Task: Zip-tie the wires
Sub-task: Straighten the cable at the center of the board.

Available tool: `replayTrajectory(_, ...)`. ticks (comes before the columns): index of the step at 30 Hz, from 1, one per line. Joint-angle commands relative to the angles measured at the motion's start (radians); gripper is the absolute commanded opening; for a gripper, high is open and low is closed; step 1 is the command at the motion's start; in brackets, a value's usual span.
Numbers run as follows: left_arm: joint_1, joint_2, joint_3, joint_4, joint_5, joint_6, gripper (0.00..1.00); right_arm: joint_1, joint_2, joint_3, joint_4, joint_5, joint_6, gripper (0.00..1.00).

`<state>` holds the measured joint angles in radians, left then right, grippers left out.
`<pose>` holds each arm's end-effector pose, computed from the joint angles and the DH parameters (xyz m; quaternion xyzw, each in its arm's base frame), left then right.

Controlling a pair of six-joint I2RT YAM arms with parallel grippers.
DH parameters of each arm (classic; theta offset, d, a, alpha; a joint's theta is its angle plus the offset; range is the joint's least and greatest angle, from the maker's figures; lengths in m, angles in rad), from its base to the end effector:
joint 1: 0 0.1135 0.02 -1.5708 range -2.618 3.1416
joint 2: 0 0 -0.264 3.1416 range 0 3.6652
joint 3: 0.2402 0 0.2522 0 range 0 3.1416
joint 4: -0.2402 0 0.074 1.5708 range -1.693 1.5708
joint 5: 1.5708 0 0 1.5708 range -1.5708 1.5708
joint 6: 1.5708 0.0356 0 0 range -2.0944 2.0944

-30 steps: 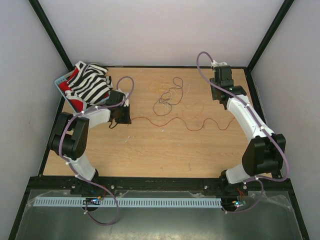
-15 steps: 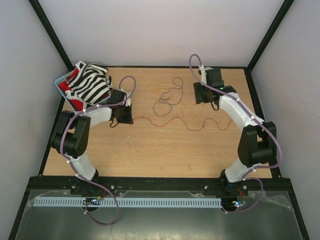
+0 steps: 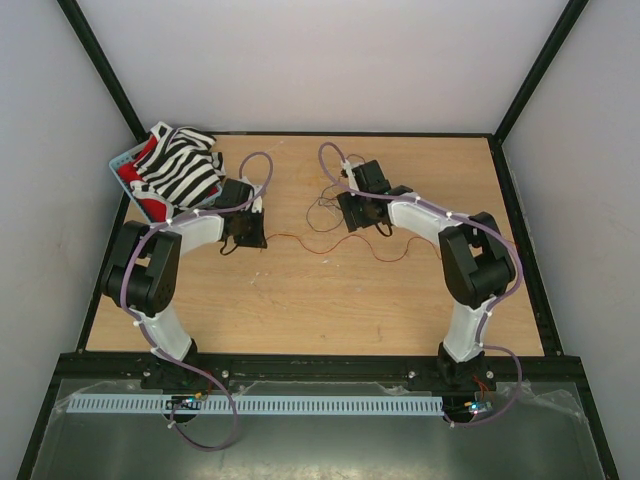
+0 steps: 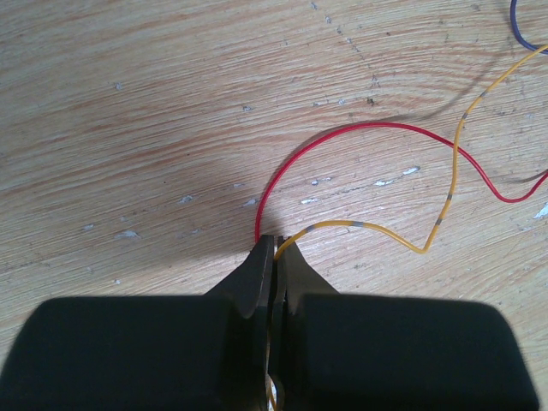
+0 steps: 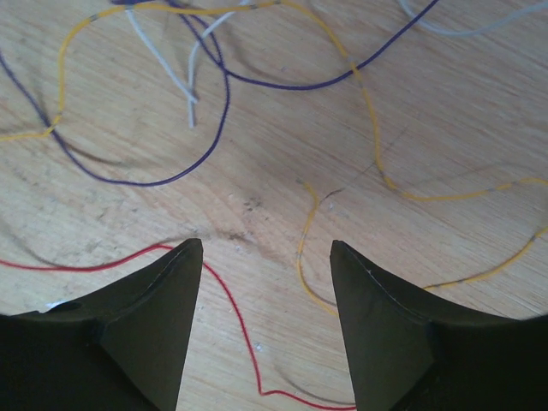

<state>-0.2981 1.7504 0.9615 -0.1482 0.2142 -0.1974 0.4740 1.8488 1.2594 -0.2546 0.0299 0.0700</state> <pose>0.3292 -0.1091 0.1540 0.0808 0.9419 -0.1744 0.2754 0.3584 0.1827 0.1992 -0.1823 0.9167 0.0820 0.3461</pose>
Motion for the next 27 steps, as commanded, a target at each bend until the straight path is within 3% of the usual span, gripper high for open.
replayTrajectory(1,-0.012,0.048,-0.040,-0.100,0.000,0.019,0.00,0.001,0.022,0.009,0.057,0.091,0.006,0.71)
replayTrajectory(11,-0.012,0.048,-0.046,-0.098,-0.001,0.018,0.00,0.001,0.064,-0.029,0.138,0.092,0.021,0.64)
replayTrajectory(20,0.004,0.039,-0.052,-0.105,-0.004,0.021,0.00,0.000,0.082,-0.051,0.172,0.120,0.042,0.49)
replayTrajectory(27,0.005,0.036,-0.053,-0.107,-0.002,0.020,0.00,-0.001,0.109,-0.061,0.192,0.128,0.042,0.47)
